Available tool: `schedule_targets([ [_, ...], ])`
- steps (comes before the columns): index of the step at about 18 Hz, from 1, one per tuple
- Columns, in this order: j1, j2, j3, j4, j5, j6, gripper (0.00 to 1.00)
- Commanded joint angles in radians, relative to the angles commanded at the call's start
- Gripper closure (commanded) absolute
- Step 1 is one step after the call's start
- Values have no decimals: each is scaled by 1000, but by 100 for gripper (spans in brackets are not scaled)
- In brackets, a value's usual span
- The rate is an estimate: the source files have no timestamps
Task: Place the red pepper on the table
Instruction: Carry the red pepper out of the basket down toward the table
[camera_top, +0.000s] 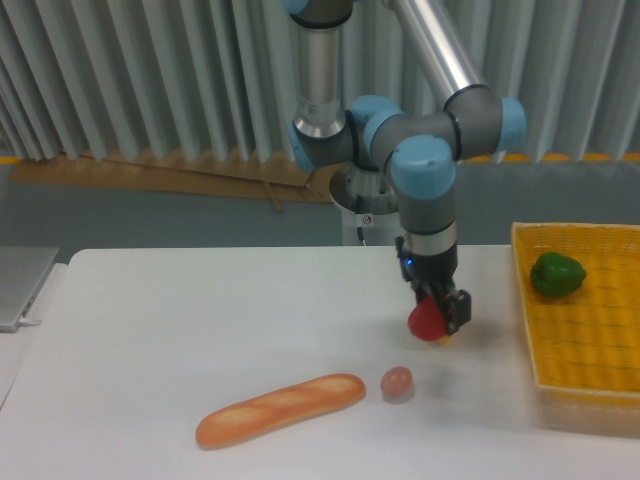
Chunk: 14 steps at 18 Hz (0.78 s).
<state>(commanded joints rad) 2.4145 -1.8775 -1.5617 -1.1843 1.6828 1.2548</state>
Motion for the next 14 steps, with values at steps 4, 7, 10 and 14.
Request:
schedule_targets([
  [4, 0, -43, 54, 14, 0, -2, 45],
  [7, 8, -58, 72, 46, 0, -12, 45],
  [10, 9, -107, 118, 67, 2, -14, 45],
  [14, 8, -135, 127, 123, 2, -8, 45],
])
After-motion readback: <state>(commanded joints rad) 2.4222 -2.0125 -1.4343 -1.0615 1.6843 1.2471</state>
